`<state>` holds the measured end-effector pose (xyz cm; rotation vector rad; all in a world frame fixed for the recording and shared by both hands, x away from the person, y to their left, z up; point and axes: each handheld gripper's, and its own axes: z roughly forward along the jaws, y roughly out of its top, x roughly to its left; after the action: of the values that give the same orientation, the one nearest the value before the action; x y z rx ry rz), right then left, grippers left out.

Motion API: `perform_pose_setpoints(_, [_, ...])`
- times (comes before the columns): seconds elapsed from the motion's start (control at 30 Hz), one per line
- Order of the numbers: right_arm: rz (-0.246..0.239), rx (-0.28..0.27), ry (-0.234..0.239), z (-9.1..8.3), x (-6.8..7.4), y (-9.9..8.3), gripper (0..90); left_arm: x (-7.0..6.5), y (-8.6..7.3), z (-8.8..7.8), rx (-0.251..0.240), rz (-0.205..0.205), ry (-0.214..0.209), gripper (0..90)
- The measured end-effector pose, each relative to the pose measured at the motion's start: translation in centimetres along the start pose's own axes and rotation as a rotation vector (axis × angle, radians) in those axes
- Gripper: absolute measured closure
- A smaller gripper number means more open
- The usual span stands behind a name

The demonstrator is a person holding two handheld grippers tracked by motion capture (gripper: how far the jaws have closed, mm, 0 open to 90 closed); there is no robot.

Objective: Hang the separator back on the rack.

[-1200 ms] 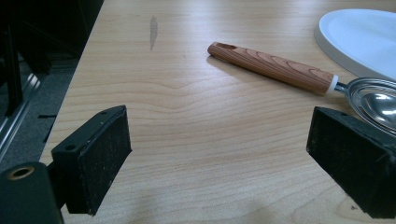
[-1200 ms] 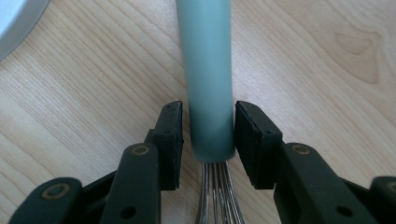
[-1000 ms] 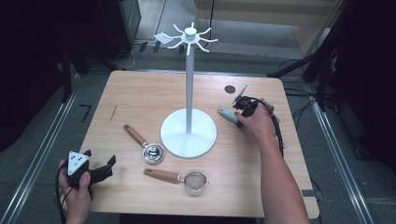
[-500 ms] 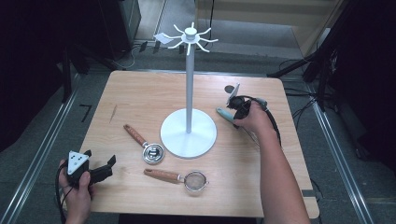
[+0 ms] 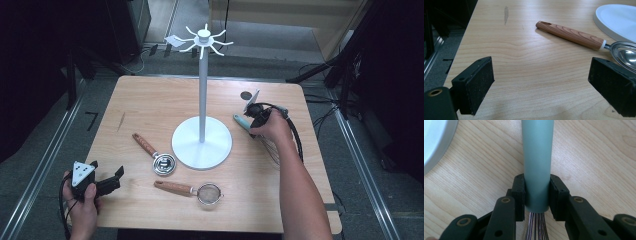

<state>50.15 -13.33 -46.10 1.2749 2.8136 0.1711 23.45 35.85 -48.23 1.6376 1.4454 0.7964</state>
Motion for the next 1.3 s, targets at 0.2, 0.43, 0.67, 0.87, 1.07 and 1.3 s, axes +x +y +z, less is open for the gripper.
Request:
perform_pose_setpoints(0.2, [0.023,-0.030,0.000,-0.3,0.5,-0.4,71.3,0.1,0.0,-0.1,-0.003,-0.008,-0.004,6.4])
perform_pose_setpoints(0.43, [0.028,-0.150,0.022,-2.3,1.1,-1.2,71.3,0.1,-0.1,-0.1,-0.001,-0.010,-0.006,6.4])
perform_pose_setpoints(0.67, [0.063,-0.261,0.060,-3.5,1.3,-2.9,71.3,0.1,-0.1,-0.1,0.000,-0.009,-0.006,6.4])
perform_pose_setpoints(0.87, [0.049,-0.380,0.073,-4.8,2.0,-4.4,71.3,0.0,0.0,0.0,0.002,-0.005,-0.003,6.4])
perform_pose_setpoints(1.07, [0.044,-0.493,0.076,-6.3,3.1,-5.5,71.3,0.0,0.0,0.0,0.002,-0.002,0.000,6.4])
perform_pose_setpoints(1.3, [0.041,-0.630,0.085,-7.9,4.5,-6.8,71.3,-0.1,-0.1,-0.1,0.000,0.002,0.005,6.4])
